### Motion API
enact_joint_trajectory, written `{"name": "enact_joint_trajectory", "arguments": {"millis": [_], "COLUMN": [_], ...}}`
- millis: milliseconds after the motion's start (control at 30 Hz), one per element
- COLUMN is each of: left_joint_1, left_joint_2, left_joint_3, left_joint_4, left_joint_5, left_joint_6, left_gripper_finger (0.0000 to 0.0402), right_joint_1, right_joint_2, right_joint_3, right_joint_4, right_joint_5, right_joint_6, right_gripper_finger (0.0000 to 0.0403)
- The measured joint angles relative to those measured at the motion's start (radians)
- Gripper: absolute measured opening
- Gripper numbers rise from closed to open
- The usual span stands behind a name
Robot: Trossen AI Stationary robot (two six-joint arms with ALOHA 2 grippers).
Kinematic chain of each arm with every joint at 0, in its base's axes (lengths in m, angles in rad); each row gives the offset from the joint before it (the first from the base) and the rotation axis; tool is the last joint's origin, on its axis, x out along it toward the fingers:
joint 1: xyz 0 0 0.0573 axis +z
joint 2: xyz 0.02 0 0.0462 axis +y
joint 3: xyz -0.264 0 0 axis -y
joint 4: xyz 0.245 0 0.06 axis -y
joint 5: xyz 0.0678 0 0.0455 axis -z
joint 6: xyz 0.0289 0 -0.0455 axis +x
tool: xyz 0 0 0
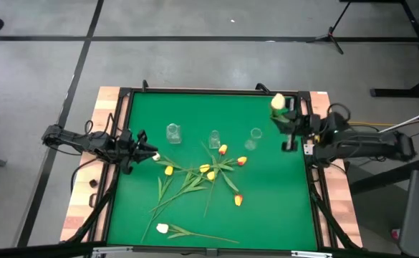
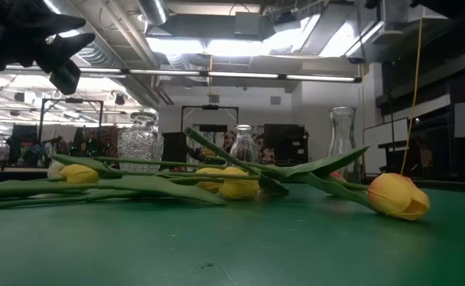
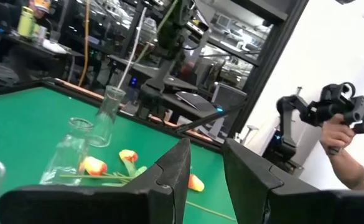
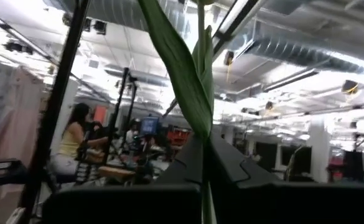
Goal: Sort flowers into vase by color
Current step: Put the bottom right white flower into the left transparent vase
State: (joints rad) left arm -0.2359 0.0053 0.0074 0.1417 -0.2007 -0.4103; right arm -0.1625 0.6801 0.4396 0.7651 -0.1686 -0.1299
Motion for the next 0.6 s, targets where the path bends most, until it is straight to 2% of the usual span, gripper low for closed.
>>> {"name": "enact_joint_trajectory", "arguments": {"millis": [67,167,300,433,600], "left_joint_1": [0.000,0.000,0.000,0.000,0.000], "left_joint_2": [0.000,0.000,0.000,0.000,0.000], "left_joint_3": [0.000,0.000,0.000,0.000,0.000], "left_joint_4": [0.000,0.000,0.000,0.000,0.000], "left_joint_5": [-0.023,-0.047,-0.050,-0.050,-0.066], "left_joint_6": [0.004,0.018,0.017,0.000,0.001], "left_gripper_finger": [0.0092,0.0092,0.0092,0.0092,0.0092], "right_joint_1": [-0.032,-0.043,-0.043,-0.043,-0.043], "right_joint_2": [-0.024,-0.023,0.025,0.039,0.038], "right_joint_3": [-0.012,-0.063,-0.191,-0.323,-0.348], "right_joint_4": [-0.014,0.079,0.355,0.559,0.622], "right_joint_5": [-0.058,-0.070,-0.031,0.077,0.089], "right_joint_6": [0.023,0.016,0.016,0.043,0.074], "right_gripper_finger": [0.0005,0.0005,0.0005,0.0005,0.0005]}}
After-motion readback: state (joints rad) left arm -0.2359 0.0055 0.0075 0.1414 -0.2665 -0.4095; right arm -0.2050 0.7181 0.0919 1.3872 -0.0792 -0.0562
